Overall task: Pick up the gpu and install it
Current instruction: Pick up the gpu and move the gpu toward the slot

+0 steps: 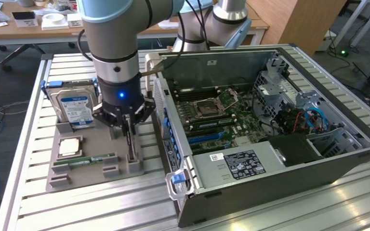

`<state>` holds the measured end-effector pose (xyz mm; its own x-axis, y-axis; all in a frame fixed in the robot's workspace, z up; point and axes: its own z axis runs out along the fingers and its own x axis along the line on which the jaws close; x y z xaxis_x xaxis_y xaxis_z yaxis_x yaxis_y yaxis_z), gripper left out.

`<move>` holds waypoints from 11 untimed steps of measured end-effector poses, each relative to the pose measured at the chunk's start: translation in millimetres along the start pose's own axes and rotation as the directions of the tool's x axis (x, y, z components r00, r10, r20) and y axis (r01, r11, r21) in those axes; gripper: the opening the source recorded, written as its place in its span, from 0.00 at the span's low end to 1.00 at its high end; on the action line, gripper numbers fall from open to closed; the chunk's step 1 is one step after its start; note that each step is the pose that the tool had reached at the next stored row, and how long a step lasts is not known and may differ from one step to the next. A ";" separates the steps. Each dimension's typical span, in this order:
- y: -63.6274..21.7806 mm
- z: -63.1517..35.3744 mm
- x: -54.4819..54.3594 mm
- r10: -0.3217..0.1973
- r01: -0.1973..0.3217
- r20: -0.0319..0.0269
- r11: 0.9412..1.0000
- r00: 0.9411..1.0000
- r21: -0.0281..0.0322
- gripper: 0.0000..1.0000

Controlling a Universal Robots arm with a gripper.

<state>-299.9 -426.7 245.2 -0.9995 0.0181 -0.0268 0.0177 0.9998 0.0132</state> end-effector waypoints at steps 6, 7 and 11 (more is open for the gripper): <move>0.2 -17.8 -0.5 0.000 0.000 0.000 1.000 1.000 0.000 0.26; 0.3 -20.7 -0.6 0.000 0.000 0.000 1.000 1.000 0.000 0.26; 0.5 -34.6 -0.9 0.000 0.000 0.000 1.000 1.000 0.000 0.26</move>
<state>-299.9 -426.7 279.7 -0.9995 0.0181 -0.0267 0.0178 0.9998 0.0130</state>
